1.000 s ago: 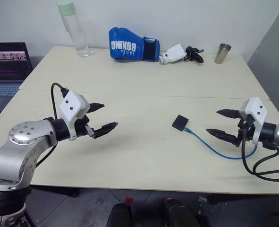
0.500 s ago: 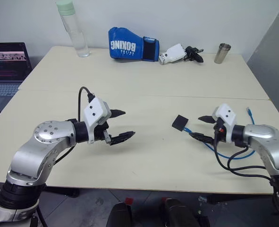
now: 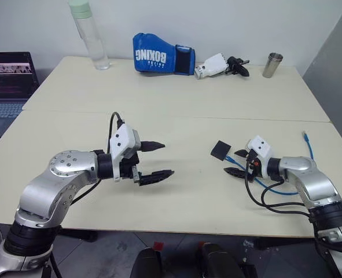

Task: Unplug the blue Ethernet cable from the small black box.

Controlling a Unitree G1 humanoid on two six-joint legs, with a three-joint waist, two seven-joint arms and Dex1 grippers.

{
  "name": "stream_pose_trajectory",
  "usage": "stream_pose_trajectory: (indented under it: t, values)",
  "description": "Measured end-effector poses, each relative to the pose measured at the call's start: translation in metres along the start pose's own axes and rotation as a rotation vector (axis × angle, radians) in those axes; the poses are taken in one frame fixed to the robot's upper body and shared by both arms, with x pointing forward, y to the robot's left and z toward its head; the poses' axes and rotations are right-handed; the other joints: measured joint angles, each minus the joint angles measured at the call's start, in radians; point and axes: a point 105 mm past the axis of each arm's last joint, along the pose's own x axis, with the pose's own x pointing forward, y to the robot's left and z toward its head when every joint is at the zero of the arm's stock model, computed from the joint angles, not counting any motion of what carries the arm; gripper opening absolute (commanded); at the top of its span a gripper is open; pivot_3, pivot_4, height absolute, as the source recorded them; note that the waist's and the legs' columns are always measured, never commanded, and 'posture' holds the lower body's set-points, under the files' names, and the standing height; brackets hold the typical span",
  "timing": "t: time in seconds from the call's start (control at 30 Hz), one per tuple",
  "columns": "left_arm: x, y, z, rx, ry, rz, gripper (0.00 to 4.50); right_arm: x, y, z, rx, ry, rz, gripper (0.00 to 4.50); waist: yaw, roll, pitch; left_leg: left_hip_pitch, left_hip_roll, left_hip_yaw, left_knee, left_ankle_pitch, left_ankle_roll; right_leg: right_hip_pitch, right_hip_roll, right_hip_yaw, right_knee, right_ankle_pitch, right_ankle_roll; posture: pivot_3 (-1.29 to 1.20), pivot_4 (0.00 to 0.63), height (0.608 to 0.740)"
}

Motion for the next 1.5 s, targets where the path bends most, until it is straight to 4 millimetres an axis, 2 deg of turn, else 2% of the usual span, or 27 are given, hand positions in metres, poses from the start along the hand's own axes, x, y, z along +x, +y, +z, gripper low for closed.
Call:
stream_pose_trajectory:
  t: [0.1, 0.27, 0.47, 0.57, 0.6, 0.73, 0.77, 0.9, 0.93, 1.0, 1.07, 1.3, 1.5]
  values:
    - [0.002, -0.004, -0.006, 0.016, 0.030, -0.053, 4.50, 0.001, -0.003, 0.001, -0.002, 0.002, 0.006, 3.97, 0.000, 0.000, 0.000, 0.000, 0.000, 0.000, 0.000, 0.000, 0.000, 0.000, 0.000, 0.000, 0.000, 0.000, 0.000, 0.00, 0.150, 0.740]
    - [0.006, -0.007, -0.016, 0.032, 0.061, -0.108, 4.50, 0.004, -0.007, 0.002, -0.010, 0.003, -0.001, 2.65, -0.001, 0.000, 0.000, 0.000, 0.000, 0.001, 0.000, 0.000, 0.000, 0.000, 0.001, 0.000, 0.000, 0.000, 0.000, 0.00, 0.150, 0.740]
    - [0.007, -0.004, -0.018, 0.042, 0.063, -0.117, 4.50, 0.006, -0.006, 0.003, -0.018, 0.004, 0.017, 1.01, 0.000, 0.000, 0.000, 0.000, 0.000, 0.001, 0.000, 0.000, 0.000, 0.000, 0.001, 0.000, 0.000, 0.000, 0.000, 0.00, 0.150, 0.740]
    - [0.008, -0.002, -0.019, 0.035, 0.060, -0.110, 4.50, 0.007, -0.005, 0.003, -0.025, 0.002, 0.024, 0.29, -0.001, 0.000, 0.000, 0.000, 0.000, 0.001, 0.000, 0.000, 0.000, 0.000, 0.001, 0.000, 0.000, 0.000, 0.000, 0.00, 0.150, 0.740]
    - [0.008, -0.001, -0.020, 0.030, 0.059, -0.107, 4.50, 0.007, -0.005, 0.004, -0.036, 0.003, 0.026, 0.19, -0.001, 0.000, 0.000, 0.000, 0.000, 0.001, 0.000, 0.000, 0.000, 0.000, 0.001, 0.000, 0.000, 0.000, 0.000, 0.00, 0.150, 0.740]
    - [0.008, 0.002, -0.023, 0.000, 0.054, -0.096, 4.50, 0.009, -0.003, 0.006, -0.094, 0.000, 0.028, 0.16, -0.001, 0.000, 0.000, 0.001, 0.000, 0.001, 0.000, 0.000, 0.000, 0.000, 0.001, 0.000, 0.000, 0.000, 0.000, 0.00, 0.150, 0.740]
    - [0.007, 0.006, -0.026, -0.056, 0.041, -0.074, 4.50, 0.012, 0.004, 0.013, -0.200, -0.007, 0.051, 0.16, -0.002, 0.000, 0.000, 0.000, 0.000, 0.000, 0.000, 0.000, 0.000, -0.001, 0.001, 0.000, 0.001, 0.000, 0.000, 0.00, 0.150, 0.740]
    - [-0.004, 0.014, -0.019, -0.280, -0.051, -0.057, 4.50, 0.016, 0.027, 0.053, -0.619, -0.113, 0.104, 0.16, -0.003, 0.001, 0.000, -0.001, 0.001, -0.001, 0.000, 0.000, 0.000, -0.003, 0.001, 0.000, 0.001, 0.000, 0.000, 0.00, 0.150, 0.740]
    - [-0.005, 0.014, -0.015, -0.311, -0.073, -0.064, 4.50, 0.017, 0.032, 0.069, -0.713, -0.169, 0.102, 0.16, -0.004, 0.001, 0.000, -0.001, 0.001, -0.002, 0.000, 0.000, 0.000, -0.003, 0.001, 0.000, 0.001, 0.000, 0.000, 0.00, 0.150, 0.740]
    - [-0.005, 0.015, -0.008, -0.358, -0.103, -0.072, 4.50, 0.016, 0.039, 0.098, -0.856, -0.265, 0.088, 0.16, -0.003, 0.001, 0.000, -0.001, 0.001, -0.002, 0.000, 0.000, 0.000, -0.002, 0.001, -0.001, 0.001, 0.000, 0.000, 0.00, 0.150, 0.740]
    - [-0.004, 0.016, -0.003, -0.404, -0.135, -0.074, 4.50, 0.013, 0.048, 0.117, -0.964, -0.343, 0.081, 0.16, -0.002, 0.000, 0.000, -0.001, 0.001, -0.003, 0.000, 0.000, 0.000, -0.002, 0.001, -0.001, 0.001, 0.000, 0.000, 0.00, 0.150, 0.740]
    - [-0.003, 0.033, 0.002, -0.555, -0.240, 0.003, 4.50, 0.015, 0.070, 0.129, -1.090, -0.450, 0.126, 0.16, 0.001, 0.000, 0.000, -0.001, 0.001, -0.004, 0.002, 0.000, -0.001, -0.001, -0.004, -0.001, 0.002, 0.000, 0.000, 0.00, 0.150, 0.740]
    - [0.003, 0.040, 0.005, -0.591, -0.273, 0.037, 4.50, 0.015, 0.072, 0.135, -1.107, -0.468, 0.126, 0.16, 0.000, 0.000, 0.000, -0.001, 0.001, -0.004, 0.001, 0.002, -0.004, -0.001, -0.004, -0.001, 0.002, 0.000, 0.000, 0.00, 0.150, 0.740]
